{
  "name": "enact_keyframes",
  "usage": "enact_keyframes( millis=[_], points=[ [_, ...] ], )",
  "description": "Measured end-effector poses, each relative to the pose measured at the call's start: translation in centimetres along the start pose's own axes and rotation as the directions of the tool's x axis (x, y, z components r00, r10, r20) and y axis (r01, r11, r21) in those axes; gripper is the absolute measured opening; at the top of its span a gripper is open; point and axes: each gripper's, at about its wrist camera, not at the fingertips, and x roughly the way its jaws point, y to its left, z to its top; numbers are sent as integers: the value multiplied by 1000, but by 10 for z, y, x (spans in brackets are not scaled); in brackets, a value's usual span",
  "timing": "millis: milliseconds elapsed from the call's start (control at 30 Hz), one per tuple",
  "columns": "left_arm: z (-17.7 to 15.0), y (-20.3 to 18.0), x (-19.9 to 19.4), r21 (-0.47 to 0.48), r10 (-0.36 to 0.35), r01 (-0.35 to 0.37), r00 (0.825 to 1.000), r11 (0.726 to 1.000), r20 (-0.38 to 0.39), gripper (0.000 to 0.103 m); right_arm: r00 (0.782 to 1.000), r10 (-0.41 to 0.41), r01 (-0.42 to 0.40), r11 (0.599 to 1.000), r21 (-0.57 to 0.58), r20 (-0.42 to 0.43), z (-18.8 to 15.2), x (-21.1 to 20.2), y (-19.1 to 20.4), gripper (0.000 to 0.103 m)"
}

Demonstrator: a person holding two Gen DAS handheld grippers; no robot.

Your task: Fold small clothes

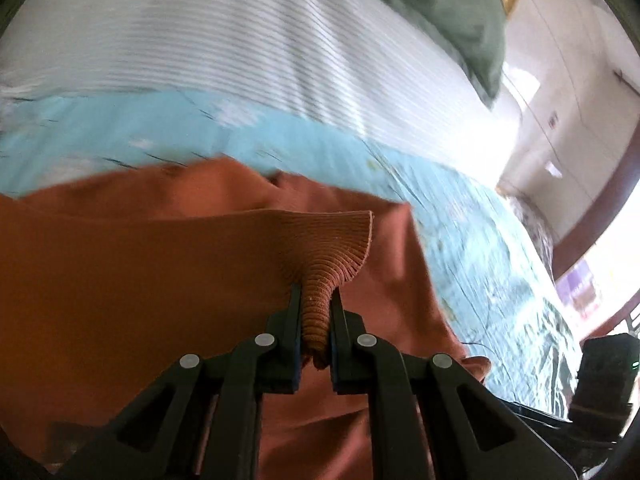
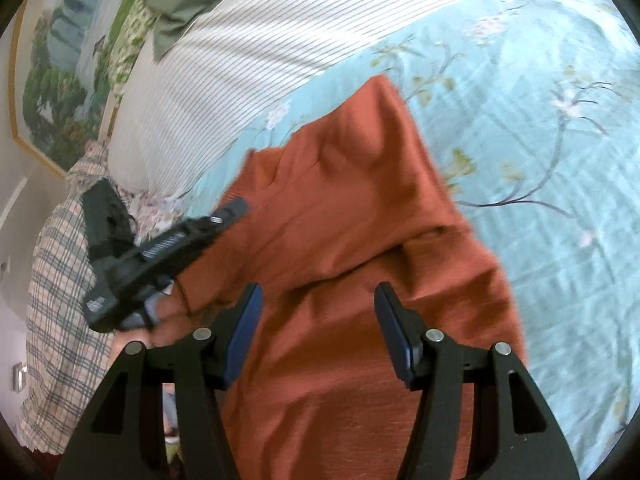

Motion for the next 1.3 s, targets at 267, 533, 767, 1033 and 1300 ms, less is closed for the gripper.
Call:
enact_keyframes(
  millis=[267,533,767,1033,1300],
  points=[
    [-24,-13,61,35,-13,18,991,999,-135,24,1000,-1,1,1000,21,21,10,-1,-7,59],
    [-52,26,-27,14,12,-11,998,1000,-61,47,1000,5,-6,999,-39,-30,31,49,19,60],
    [-88,141,-127,-201,346,-336,938,920,17,52,994,-68,62,996,-63,-91,56,109,20,58],
    [-107,222,-141,-350,437,-434,896,830,-74,50,997,-17,9,994,-105,-75,58,115,36,9],
    [-84,215,-113,-301,455,-455,887,838,-76,41,995,-72,76,995,-59,70,74,52,8,8]
  ],
)
